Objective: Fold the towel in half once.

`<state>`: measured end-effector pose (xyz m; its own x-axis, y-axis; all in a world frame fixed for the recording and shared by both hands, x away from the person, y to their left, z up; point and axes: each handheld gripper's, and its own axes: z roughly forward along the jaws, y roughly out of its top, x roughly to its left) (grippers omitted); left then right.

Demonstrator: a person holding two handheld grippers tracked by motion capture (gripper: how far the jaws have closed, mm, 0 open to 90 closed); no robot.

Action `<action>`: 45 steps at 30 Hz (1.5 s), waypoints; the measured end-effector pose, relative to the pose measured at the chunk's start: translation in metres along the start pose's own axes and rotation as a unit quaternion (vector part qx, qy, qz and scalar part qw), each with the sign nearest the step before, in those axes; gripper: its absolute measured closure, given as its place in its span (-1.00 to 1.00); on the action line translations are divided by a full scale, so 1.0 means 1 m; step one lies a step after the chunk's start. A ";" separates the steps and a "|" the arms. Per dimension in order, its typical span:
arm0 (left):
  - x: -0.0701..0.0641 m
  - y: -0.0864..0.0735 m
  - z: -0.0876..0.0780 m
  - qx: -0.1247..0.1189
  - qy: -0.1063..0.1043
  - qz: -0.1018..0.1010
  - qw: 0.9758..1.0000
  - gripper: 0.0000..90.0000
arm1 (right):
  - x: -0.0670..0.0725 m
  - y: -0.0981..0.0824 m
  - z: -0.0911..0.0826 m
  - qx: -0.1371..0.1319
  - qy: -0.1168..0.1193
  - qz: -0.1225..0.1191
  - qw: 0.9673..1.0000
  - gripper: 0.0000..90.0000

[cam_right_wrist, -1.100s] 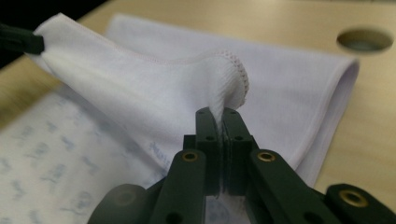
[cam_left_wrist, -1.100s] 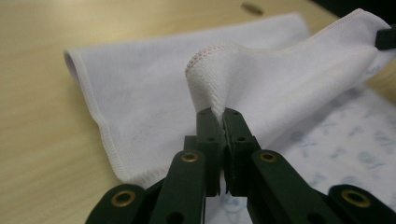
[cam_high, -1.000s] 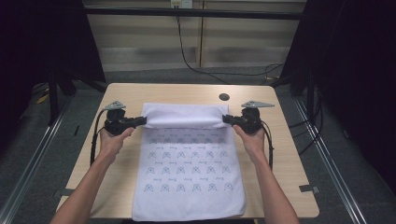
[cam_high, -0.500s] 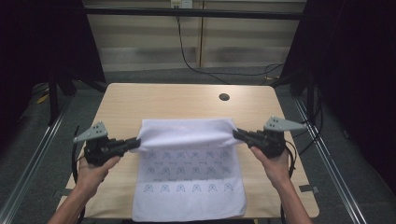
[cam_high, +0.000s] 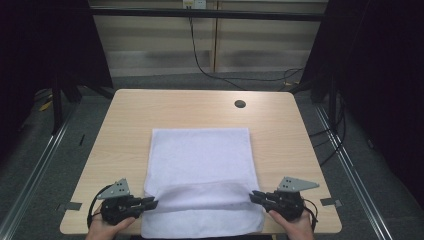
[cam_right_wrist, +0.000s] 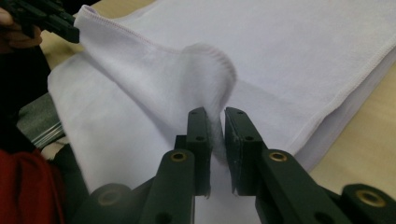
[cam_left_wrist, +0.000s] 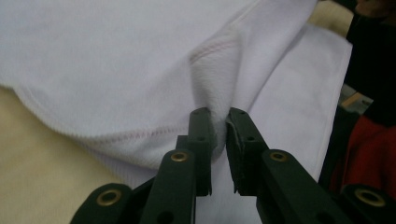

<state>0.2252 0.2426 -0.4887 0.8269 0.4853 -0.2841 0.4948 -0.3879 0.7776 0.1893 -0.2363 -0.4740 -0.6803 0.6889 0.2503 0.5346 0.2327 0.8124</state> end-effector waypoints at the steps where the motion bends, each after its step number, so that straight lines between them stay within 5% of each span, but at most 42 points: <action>1: 0.000 -0.004 -0.001 0.007 -0.005 -0.004 1.000 0.77 | 0.003 -0.004 -0.002 0.004 0.002 0.000 1.000 0.78; 4: -0.005 -0.013 -0.002 0.022 -0.019 -0.012 1.000 0.70 | 0.009 -0.015 -0.008 0.019 0.000 0.000 1.000 0.73; 6: -0.010 -0.015 -0.006 0.024 -0.026 0.004 0.999 0.64 | 0.013 -0.021 -0.013 0.029 0.003 -0.004 1.000 0.72; 10: -0.012 -0.010 -0.023 -0.024 -0.039 -0.002 0.999 0.47 | 0.020 -0.023 -0.022 0.028 0.007 -0.006 1.000 0.56; 12: -0.007 -0.004 -0.030 -0.049 -0.040 -0.003 0.998 0.43 | 0.024 -0.022 -0.026 0.030 0.006 -0.012 0.999 0.56; 19: 0.017 0.028 -0.013 -0.050 -0.018 -0.002 0.999 0.31 | 0.023 -0.003 -0.033 -0.006 -0.002 -0.026 1.000 0.51; 23: 0.035 0.039 0.013 -0.027 -0.007 -0.017 0.999 0.28 | 0.005 0.008 -0.013 -0.003 0.002 -0.023 1.000 0.48; 29: 0.057 0.041 0.044 0.014 0.036 -0.027 0.999 0.23 | -0.030 0.031 0.040 0.020 -0.006 -0.021 1.000 0.43; 35: 0.058 0.032 0.045 0.024 0.026 -0.019 0.999 0.24 | -0.046 0.039 0.085 0.058 -0.028 -0.019 0.998 0.37; 37: 0.055 0.028 0.042 0.018 0.024 -0.022 0.999 0.24 | -0.041 0.033 0.089 0.079 -0.030 -0.031 0.996 0.35; 45: 0.035 0.014 0.032 0.029 -0.003 -0.005 1.000 0.24 | -0.017 0.008 0.059 0.082 -0.006 -0.019 0.996 0.40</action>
<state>0.2694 0.2291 -0.5058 0.8235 0.4849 -0.2944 0.5168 -0.4274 0.7417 0.2347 -0.2056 -0.5031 -0.6962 0.6857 0.2127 0.5832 0.3673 0.7246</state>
